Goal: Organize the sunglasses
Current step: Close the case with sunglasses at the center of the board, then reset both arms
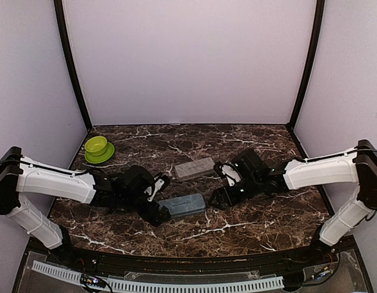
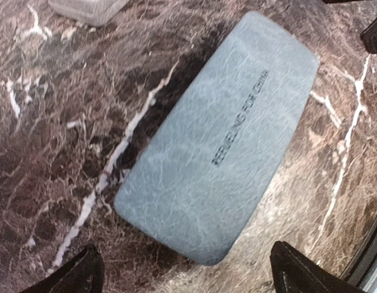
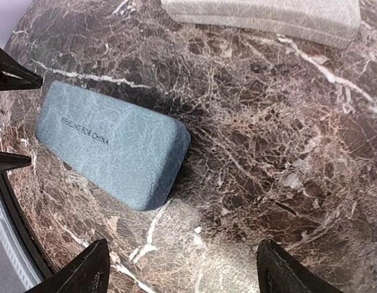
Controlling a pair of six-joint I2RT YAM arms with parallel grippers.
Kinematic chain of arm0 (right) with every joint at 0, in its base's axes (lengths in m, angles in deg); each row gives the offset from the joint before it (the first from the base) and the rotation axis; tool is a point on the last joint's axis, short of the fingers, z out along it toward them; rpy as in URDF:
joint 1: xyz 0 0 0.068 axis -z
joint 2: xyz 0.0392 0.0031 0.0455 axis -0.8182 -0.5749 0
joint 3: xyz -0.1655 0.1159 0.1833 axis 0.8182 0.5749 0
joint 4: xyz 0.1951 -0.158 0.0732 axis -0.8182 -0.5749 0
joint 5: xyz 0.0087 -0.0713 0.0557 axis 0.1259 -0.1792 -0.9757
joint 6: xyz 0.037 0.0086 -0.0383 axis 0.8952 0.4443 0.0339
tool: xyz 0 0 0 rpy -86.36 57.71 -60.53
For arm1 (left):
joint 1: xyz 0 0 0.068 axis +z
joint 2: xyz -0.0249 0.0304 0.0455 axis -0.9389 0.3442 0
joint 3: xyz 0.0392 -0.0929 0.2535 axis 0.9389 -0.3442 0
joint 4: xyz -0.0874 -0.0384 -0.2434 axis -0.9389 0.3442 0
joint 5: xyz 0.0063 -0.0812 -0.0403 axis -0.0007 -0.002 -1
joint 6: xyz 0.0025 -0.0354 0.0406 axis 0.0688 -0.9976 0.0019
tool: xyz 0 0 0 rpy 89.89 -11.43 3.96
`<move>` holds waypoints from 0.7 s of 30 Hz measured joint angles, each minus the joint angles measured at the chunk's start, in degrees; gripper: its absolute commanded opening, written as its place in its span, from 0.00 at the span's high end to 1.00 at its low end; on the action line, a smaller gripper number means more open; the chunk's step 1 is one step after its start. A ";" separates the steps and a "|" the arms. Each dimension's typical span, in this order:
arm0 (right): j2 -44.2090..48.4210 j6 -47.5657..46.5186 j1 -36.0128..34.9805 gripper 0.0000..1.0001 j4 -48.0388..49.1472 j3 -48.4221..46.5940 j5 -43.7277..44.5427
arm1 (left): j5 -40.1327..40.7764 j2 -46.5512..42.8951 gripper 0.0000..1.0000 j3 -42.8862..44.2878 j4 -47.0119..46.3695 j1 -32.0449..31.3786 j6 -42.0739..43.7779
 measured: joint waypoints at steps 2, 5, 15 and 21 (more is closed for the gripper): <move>-1.05 0.00 0.00 0.17 0.04 0.00 -0.42 | 0.42 0.22 0.04 -1.55 0.00 0.00 -0.96; -2.45 0.00 -0.04 0.20 0.28 -0.02 -0.98 | 1.81 1.55 0.08 -2.12 -0.22 0.00 -1.27; -10.97 -2.14 -2.49 0.40 1.64 -4.31 -1.68 | 3.67 5.38 0.22 -1.68 -2.43 0.00 -1.31; -14.91 -4.55 -4.46 0.48 0.31 -8.66 0.28 | 3.96 6.88 0.28 -1.05 -4.11 0.00 -1.51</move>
